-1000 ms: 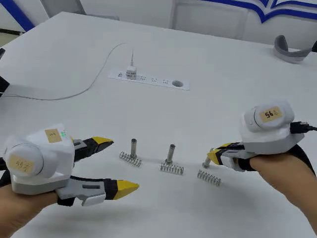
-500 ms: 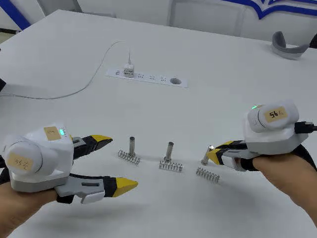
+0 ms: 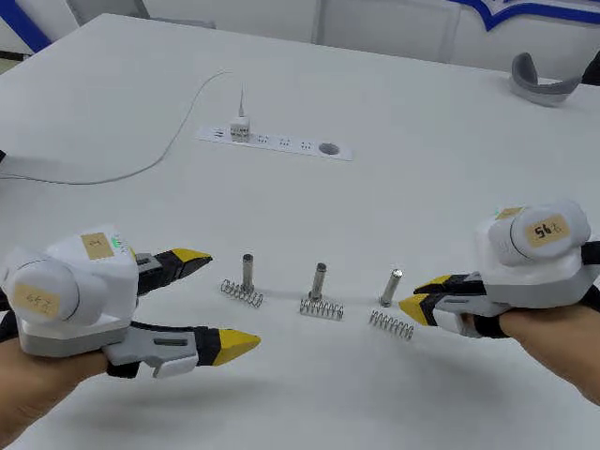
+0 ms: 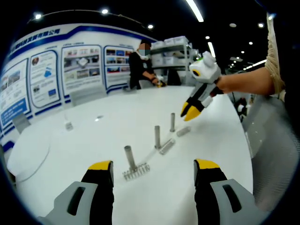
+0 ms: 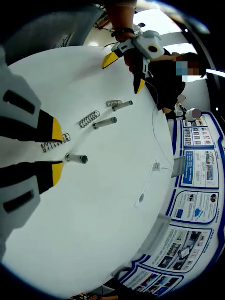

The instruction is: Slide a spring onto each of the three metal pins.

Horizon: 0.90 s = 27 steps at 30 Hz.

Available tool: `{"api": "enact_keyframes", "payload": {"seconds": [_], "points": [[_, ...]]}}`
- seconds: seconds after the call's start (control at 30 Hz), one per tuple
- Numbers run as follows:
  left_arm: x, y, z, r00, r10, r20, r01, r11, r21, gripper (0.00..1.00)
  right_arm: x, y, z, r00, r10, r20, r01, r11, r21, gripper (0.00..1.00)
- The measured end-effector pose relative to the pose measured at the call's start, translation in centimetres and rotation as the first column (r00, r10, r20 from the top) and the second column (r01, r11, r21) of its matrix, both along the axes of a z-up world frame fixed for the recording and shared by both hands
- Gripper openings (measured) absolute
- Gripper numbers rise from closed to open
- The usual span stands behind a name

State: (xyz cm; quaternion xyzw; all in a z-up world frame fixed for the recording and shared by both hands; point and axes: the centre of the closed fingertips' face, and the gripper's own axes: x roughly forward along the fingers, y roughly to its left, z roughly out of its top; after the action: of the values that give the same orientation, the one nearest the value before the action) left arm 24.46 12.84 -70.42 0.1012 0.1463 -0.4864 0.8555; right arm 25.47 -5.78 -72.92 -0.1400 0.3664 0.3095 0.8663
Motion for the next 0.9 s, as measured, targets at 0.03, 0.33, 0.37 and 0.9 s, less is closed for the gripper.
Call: {"api": "enact_keyframes", "payload": {"seconds": [0.03, 0.33, 0.37, 0.9], "points": [[0.0, 0.0, 0.0, 1.0, 0.0, 0.0, 0.0, 1.0, 0.001, 0.71, -0.1, 0.0, -0.2, 1.0, 0.014, -0.004, -0.014, 1.0, -0.006, 0.16], [-0.1, -0.1, -0.1, 1.0, -0.005, -0.003, 0.005, 1.0, 0.004, 0.71, -1.4, 0.2, -2.2, 0.982, 0.181, -0.043, -0.185, 0.978, -0.1, 0.16], [-0.1, -0.1, -0.1, 1.0, -0.006, -0.004, 0.006, 1.0, 0.004, 0.71, -1.5, 0.2, -2.4, 0.979, 0.199, -0.049, -0.204, 0.973, -0.106, 0.16], [-0.3, -0.1, -0.4, 1.0, -0.01, -0.012, 0.011, 1.0, 0.006, 0.7, -1.5, 0.3, -3.6, 0.953, 0.288, -0.091, -0.298, 0.948, -0.117, 0.16]]}}
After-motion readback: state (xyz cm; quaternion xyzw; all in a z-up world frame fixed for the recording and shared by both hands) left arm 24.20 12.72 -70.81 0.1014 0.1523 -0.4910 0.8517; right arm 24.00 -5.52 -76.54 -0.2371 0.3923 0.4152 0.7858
